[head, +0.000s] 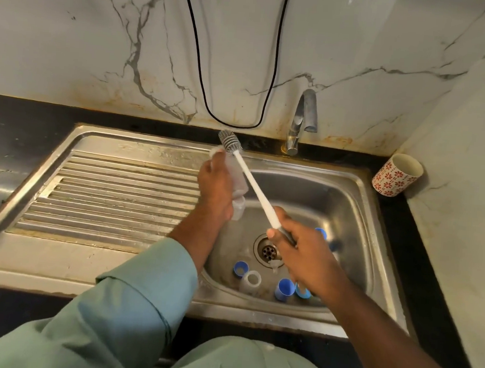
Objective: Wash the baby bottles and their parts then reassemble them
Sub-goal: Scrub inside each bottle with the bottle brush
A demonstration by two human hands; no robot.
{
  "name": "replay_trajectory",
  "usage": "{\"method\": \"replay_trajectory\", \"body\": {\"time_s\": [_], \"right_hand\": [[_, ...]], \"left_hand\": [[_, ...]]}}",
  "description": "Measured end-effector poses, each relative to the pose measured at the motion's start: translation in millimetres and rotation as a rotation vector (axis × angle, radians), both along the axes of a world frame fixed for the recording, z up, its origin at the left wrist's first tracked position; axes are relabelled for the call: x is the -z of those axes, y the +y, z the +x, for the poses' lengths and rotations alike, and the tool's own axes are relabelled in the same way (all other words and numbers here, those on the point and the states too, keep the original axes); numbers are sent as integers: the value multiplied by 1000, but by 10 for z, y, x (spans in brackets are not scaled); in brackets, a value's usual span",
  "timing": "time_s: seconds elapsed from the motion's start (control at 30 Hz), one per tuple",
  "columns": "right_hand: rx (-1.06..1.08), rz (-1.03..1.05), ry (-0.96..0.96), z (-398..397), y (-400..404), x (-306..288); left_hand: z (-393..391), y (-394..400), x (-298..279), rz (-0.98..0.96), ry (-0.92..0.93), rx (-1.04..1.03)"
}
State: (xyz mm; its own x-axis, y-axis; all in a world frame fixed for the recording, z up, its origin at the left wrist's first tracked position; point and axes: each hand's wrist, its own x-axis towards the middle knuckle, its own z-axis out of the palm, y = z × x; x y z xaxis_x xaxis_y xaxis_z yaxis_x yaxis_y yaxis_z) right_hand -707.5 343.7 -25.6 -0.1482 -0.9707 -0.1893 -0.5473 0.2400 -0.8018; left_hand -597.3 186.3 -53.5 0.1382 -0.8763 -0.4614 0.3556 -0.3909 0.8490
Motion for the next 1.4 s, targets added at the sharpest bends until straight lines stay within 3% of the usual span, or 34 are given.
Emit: {"method": "replay_trajectory", "body": {"time_s": [0.13, 0.23, 0.33, 0.53, 0.63, 0.73, 0.83, 0.9, 1.0, 1.1, 1.27, 1.4], "right_hand": [[-117, 40, 98, -33, 256, -12], [-46, 0, 73, -5, 191, 16], [16, -43, 47, 38, 17, 48], [-105, 77, 133, -113, 411, 124], [-77, 56, 136, -107, 294, 161], [-26, 20, 125, -92, 83, 156], [-72, 70, 155, -144, 256, 147], [-103, 101, 142, -152, 409, 146], [-20, 68, 115, -157, 281, 180], [12, 41, 118, -123, 86, 186], [-6, 98, 108, -240, 324, 155], [17, 85, 118, -248, 276, 163]], "left_hand": [[263, -276, -82, -14, 147, -179], [163, -157, -80, -60, 64, -1], [29, -47, 15, 6, 139, 150], [353, -234, 104, -23, 231, -88], [180, -35, 156, -6, 101, 56], [67, 30, 207, 51, 219, 228], [224, -174, 154, 67, 313, 123], [301, -230, 137, 49, 273, 39], [128, -21, 91, 51, 149, 151], [1, 116, 95, 75, 249, 171], [228, -80, 81, -40, 347, 59], [141, 18, 130, -47, 218, 191]]}}
